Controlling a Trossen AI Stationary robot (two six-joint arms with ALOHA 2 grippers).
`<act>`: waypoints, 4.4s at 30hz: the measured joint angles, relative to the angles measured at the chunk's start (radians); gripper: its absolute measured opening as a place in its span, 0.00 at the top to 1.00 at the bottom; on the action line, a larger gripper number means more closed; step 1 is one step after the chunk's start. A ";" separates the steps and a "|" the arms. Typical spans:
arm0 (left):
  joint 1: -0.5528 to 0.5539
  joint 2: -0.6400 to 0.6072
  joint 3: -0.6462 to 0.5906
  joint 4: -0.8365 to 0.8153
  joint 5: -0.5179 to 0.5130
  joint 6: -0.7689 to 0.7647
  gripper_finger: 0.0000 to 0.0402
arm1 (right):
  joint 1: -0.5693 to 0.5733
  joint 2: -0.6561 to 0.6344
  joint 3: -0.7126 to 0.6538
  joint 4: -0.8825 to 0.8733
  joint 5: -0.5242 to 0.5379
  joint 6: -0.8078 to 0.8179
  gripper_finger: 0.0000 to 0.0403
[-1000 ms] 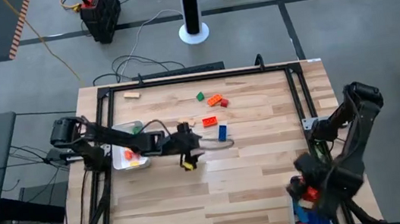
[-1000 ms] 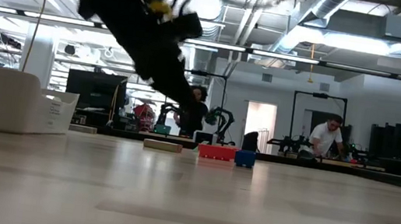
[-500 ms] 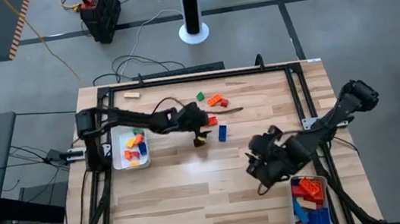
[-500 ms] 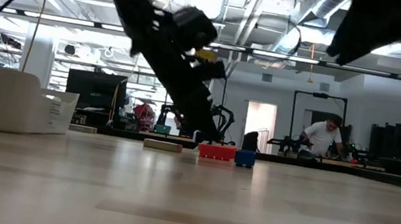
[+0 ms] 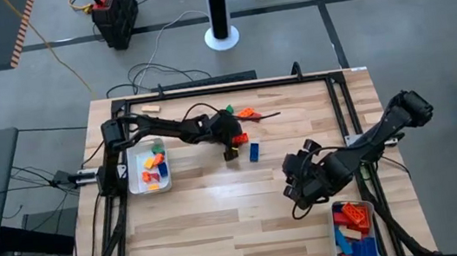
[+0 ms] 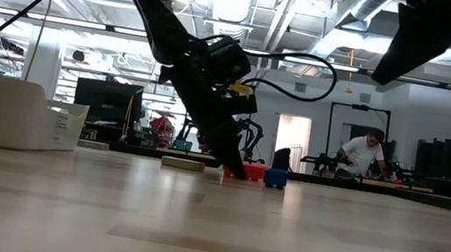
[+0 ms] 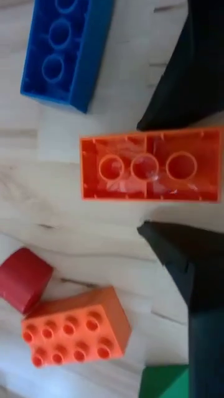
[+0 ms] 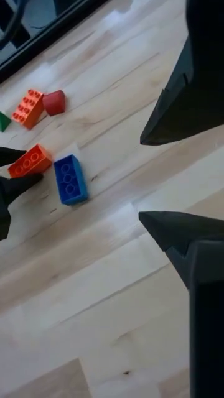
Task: Sort blocks by size
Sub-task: Put the orange large game piece into the gray bin
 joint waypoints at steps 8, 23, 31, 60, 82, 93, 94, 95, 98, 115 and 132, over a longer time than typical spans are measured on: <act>-0.010 -0.029 -0.002 -0.026 -0.012 0.012 0.68 | 0.063 0.000 0.000 0.035 0.050 -0.074 0.53; -0.175 -0.349 -0.189 0.095 0.179 -0.030 0.68 | 0.139 0.000 -0.031 0.372 0.311 -0.290 0.48; -0.365 -0.496 -0.454 0.483 0.003 -0.049 0.68 | 0.070 0.001 -0.213 1.086 0.228 -0.656 0.37; -0.556 -0.520 -0.458 0.677 -0.145 0.013 0.68 | -0.051 0.226 -0.107 1.625 0.028 -1.210 0.34; -0.568 -0.520 -0.458 0.723 -0.148 0.014 0.68 | -0.050 0.229 -0.108 1.574 0.025 -1.176 0.48; -0.568 -0.519 -0.459 0.666 -0.230 -0.067 0.39 | -0.063 0.212 -0.107 1.433 0.026 -1.068 0.63; -0.569 -0.520 -0.459 0.643 -0.248 -0.066 0.35 | -0.063 0.199 -0.108 1.387 0.028 -1.038 0.63; -0.569 -0.520 -0.458 0.616 -0.268 -0.062 0.31 | -0.063 0.184 -0.111 1.331 0.029 -1.000 0.63; -0.566 -0.522 -0.456 0.506 -0.306 -0.059 0.25 | -0.055 0.117 -0.112 1.161 0.030 -0.850 0.63; -0.521 -0.522 -0.457 0.167 -0.311 -0.165 0.27 | 0.200 -0.103 -0.109 0.253 -0.575 0.308 0.63; -0.338 -0.521 -0.457 0.090 -0.216 -0.135 0.27 | 0.588 -0.016 -0.109 0.046 -0.521 1.028 0.52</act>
